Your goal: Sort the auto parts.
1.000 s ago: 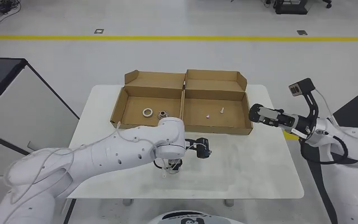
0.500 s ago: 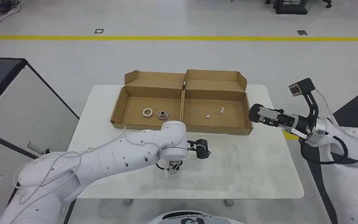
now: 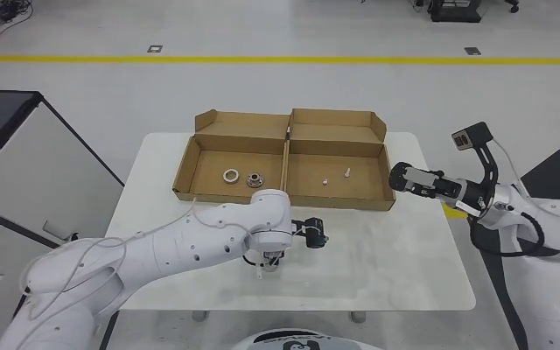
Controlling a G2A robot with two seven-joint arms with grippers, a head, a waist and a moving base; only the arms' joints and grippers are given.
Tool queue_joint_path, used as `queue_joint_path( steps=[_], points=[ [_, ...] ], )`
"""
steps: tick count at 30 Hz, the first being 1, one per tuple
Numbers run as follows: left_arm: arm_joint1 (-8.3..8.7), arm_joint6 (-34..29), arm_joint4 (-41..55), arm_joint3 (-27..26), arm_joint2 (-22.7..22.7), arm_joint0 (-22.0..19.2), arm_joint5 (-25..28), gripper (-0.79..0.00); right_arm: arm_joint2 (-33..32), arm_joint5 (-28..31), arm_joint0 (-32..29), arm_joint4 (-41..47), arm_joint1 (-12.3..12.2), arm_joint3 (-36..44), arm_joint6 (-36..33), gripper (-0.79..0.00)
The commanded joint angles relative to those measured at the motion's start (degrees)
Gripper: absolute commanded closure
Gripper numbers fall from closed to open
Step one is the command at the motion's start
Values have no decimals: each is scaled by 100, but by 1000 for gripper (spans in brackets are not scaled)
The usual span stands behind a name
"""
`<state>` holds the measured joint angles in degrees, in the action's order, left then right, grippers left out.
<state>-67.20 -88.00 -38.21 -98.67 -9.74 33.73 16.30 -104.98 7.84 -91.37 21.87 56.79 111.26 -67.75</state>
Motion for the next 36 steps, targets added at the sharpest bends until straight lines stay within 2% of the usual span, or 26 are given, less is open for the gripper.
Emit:
queue_joint_path(
  steps=[1, 3, 12, 20, 31, 36],
  points=[
    [40, 0, -24, -24, 0, 25, 0, -468, 0, 0, 0, 0, 0, 0, 0, -785],
    [69, 0, -64, -32, 0, 75, 1, -493, 0, 0, 0, 0, 0, 0, 0, -785],
    [78, 0, -434, 68, 0, 201, 0, -434, 0, 0, 0, 0, 0, 0, 0, -785],
    [5, 0, -444, 103, 0, 234, 0, -413, 0, 0, 0, 0, 0, 0, 0, -785],
    [-188, 0, -294, 121, 0, 224, 0, -382, 0, 0, 0, 0, 0, 0, 0, -785],
    [-217, 0, -287, 184, 0, 207, 1, -326, 0, 0, 0, 0, 0, 0, 0, -785]
  ],
)
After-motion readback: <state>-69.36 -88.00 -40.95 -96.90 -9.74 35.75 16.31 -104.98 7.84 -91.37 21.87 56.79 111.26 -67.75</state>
